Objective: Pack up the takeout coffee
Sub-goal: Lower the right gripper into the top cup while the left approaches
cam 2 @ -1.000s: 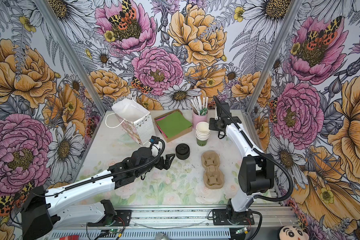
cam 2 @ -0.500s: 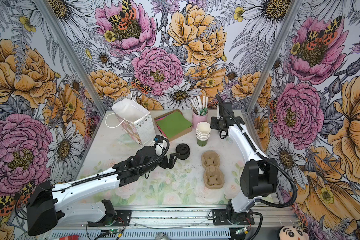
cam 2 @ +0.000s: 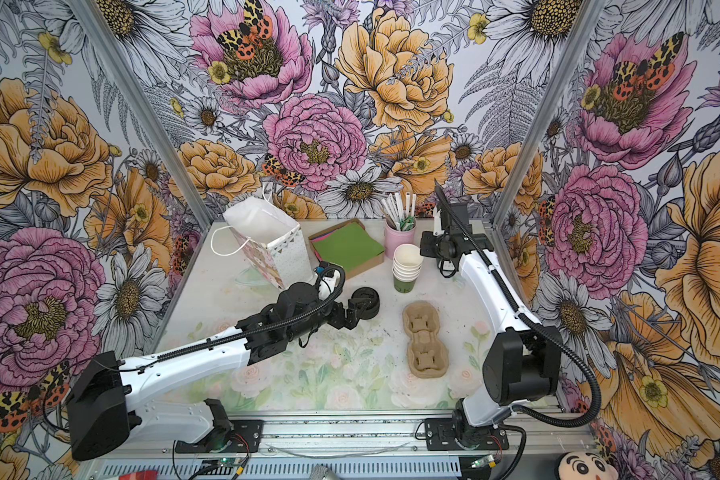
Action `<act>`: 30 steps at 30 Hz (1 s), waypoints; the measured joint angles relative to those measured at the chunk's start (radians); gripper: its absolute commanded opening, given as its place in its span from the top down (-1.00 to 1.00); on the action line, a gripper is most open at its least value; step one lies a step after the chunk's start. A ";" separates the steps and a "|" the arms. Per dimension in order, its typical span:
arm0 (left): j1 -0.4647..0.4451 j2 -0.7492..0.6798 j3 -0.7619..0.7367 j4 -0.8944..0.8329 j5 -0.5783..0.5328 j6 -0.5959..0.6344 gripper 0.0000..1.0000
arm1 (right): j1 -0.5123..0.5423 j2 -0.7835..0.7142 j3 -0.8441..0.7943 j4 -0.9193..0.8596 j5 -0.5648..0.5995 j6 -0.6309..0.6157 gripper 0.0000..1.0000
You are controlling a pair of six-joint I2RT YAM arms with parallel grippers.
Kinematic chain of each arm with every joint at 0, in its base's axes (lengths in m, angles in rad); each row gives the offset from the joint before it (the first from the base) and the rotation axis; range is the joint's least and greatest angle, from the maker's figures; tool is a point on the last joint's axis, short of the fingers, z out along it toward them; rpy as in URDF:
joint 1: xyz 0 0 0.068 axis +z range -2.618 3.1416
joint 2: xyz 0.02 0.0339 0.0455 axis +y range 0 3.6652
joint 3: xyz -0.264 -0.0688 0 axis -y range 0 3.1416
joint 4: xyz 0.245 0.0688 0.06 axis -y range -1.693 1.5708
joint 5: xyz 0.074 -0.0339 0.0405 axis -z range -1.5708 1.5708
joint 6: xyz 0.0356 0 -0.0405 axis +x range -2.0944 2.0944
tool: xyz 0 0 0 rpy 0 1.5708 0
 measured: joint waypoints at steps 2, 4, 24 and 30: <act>0.008 0.014 0.020 0.017 0.015 -0.007 -0.98 | 0.005 0.015 0.000 0.000 -0.002 0.000 0.39; 0.013 0.029 0.034 0.028 0.029 -0.011 -0.97 | 0.007 0.026 -0.001 -0.002 -0.001 0.000 0.43; 0.047 0.180 0.136 0.080 0.079 -0.060 -0.97 | 0.009 0.088 -0.003 -0.003 0.003 0.002 0.78; 0.085 0.272 0.238 0.089 0.119 -0.074 -0.94 | 0.009 0.091 -0.003 -0.003 0.002 0.005 1.00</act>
